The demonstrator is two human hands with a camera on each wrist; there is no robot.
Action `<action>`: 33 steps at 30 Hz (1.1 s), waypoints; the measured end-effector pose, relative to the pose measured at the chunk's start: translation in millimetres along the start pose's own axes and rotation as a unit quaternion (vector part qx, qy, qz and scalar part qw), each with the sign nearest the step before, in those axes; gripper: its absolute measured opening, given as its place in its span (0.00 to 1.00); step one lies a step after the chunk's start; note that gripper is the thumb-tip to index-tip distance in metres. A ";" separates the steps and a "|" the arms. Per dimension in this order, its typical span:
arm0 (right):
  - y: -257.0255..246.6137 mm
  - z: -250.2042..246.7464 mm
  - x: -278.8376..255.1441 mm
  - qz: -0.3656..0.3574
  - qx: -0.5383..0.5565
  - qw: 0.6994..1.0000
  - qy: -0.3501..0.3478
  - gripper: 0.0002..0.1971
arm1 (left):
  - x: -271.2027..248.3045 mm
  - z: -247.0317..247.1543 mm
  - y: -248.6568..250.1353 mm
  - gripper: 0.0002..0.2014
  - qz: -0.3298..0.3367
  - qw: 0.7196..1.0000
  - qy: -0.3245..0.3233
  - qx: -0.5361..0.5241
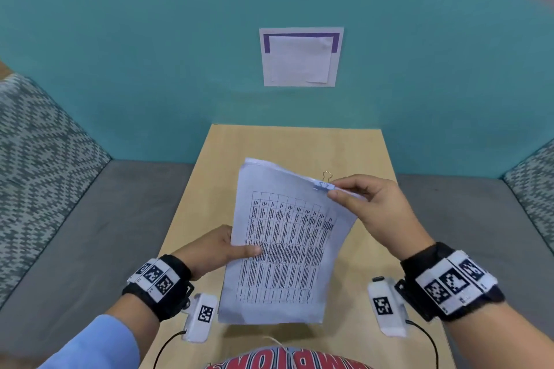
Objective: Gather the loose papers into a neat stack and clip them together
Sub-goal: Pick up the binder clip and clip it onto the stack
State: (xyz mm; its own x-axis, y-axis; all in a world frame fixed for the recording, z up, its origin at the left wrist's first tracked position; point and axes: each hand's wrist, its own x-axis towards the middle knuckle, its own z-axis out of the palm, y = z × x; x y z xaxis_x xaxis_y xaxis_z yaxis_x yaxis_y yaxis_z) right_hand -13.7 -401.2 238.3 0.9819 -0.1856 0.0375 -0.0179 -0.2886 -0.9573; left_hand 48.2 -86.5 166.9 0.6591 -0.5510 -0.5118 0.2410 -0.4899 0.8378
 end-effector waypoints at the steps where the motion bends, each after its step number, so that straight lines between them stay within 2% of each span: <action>1: 1.1 1.0 0.1 0.000 0.006 1.000 0.013 0.02 | 0.4 -1.3 -0.6 0.17 -0.005 1.000 0.000 -0.006; 4: -0.6 4.8 -4.0 -0.002 0.015 1.000 0.027 0.03 | -0.4 -9.5 1.2 0.20 0.019 0.999 0.019 0.035; 5: -2.7 6.4 -6.2 -0.010 0.004 1.000 0.022 0.03 | -2.8 -12.9 5.4 0.25 0.049 0.994 0.054 0.076; 6: -4.3 7.7 -8.6 -0.021 -0.013 1.000 0.017 0.04 | -7.3 -15.2 13.9 0.31 0.086 0.982 0.116 0.118; 8: -8.2 8.7 -13.8 -0.048 -0.047 0.998 0.009 0.04 | -21.4 -14.4 40.4 0.39 0.199 0.926 0.256 0.192; 9: -10.3 8.6 -16.0 -0.062 -0.063 0.996 0.006 0.03 | -29.7 -8.6 58.5 0.38 0.269 0.887 0.295 0.232; 11: -14.8 9.1 -20.2 -0.089 -0.088 0.992 -0.001 0.04 | -40.4 10.2 94.9 0.32 0.389 0.795 0.311 0.347; 12: -17.1 9.7 -21.9 -0.098 -0.096 0.991 -0.005 0.04 | -40.7 20.5 110.1 0.30 0.424 0.752 0.305 0.401; 13: -18.8 9.9 -23.0 -0.107 -0.102 0.989 -0.008 0.04 | -37.0 29.7 121.4 0.27 0.440 0.726 0.299 0.437; 14: -20.3 9.7 -23.7 -0.116 -0.107 0.987 -0.010 0.05 | -30.8 36.3 129.3 0.23 0.444 0.714 0.291 0.456; 17: -19.1 7.5 -24.2 -0.132 -0.109 0.985 -0.013 0.10 | -15.3 45.0 140.8 0.12 0.433 0.719 0.268 0.474; 21: -15.0 2.8 -27.1 -0.122 -0.079 0.989 0.006 0.09 | -5.2 43.9 140.9 0.14 0.414 0.740 0.246 0.469; 24: -14.6 3.2 -31.1 -0.130 -0.067 0.989 0.034 0.08 | -1.2 42.0 138.6 0.18 0.402 0.742 0.236 0.482; 28: -13.0 6.7 -32.6 -0.163 -0.107 0.979 0.063 0.08 | 4.2 42.7 137.7 0.20 0.375 0.764 0.216 0.478; 31: -12.4 8.1 -32.7 -0.173 -0.129 0.974 0.072 0.08 | 6.5 43.5 142.6 0.16 0.340 0.785 0.199 0.479; 33: -13.2 9.5 -31.8 -0.169 -0.136 0.974 0.068 0.07 | 9.3 42.2 145.1 0.13 0.306 0.812 0.180 0.463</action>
State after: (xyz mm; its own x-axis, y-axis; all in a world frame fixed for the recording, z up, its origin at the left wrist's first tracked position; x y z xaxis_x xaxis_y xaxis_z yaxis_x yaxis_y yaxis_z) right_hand -42.9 -382.6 247.0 0.9069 -0.1538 0.3922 0.2344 -0.5894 -0.7731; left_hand 59.2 -191.2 275.7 0.6592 -0.7314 0.1749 -0.7396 -0.5883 0.3270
